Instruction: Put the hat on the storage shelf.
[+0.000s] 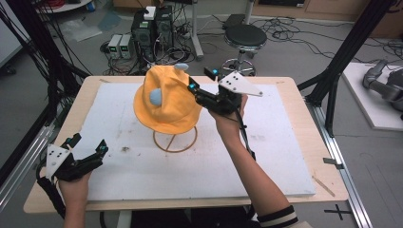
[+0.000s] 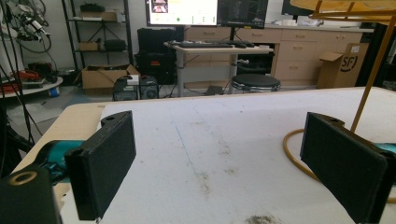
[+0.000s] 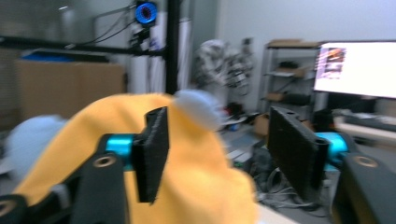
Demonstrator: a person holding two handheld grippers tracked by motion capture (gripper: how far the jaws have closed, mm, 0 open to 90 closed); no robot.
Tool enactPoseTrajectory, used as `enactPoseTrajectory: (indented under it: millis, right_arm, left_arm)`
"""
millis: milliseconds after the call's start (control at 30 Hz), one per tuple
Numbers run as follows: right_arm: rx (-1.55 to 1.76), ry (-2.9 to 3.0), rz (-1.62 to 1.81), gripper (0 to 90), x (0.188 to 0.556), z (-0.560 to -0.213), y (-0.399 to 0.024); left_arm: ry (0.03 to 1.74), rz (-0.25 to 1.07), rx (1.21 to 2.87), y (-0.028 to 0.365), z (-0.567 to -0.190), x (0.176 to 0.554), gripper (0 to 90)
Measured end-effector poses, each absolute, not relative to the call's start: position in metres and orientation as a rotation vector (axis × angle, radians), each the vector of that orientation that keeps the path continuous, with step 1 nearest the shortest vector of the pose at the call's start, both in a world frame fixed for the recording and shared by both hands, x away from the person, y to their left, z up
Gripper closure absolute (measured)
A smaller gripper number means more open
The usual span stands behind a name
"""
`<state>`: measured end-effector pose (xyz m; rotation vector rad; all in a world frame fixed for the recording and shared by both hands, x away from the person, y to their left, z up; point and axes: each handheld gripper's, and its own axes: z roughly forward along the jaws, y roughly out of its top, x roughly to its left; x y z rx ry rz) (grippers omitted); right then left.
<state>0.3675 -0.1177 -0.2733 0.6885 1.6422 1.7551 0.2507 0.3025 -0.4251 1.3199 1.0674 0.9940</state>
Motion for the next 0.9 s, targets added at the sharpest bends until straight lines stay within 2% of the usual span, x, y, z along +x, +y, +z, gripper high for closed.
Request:
enactPoseTrajectory:
  millis: [267, 567, 900]
  right_arm:
    - [0.77, 1.521, 1.719, 22.3, 0.367, -0.266, -0.156]
    - [0.796, 1.417, 1.598, 19.6, 0.355, -0.262, -0.213]
    - [0.79, 1.33, 1.472, 19.1, 0.322, -0.271, -0.276]
  left_arm:
    - [1.068, 0.996, 1.313, 0.303, -0.425, 0.25, 10.9]
    - [1.066, 0.997, 1.311, 0.302, -0.424, 0.25, 10.9]
    - [1.064, 1.0, 1.309, 0.302, -0.423, 0.25, 10.9]
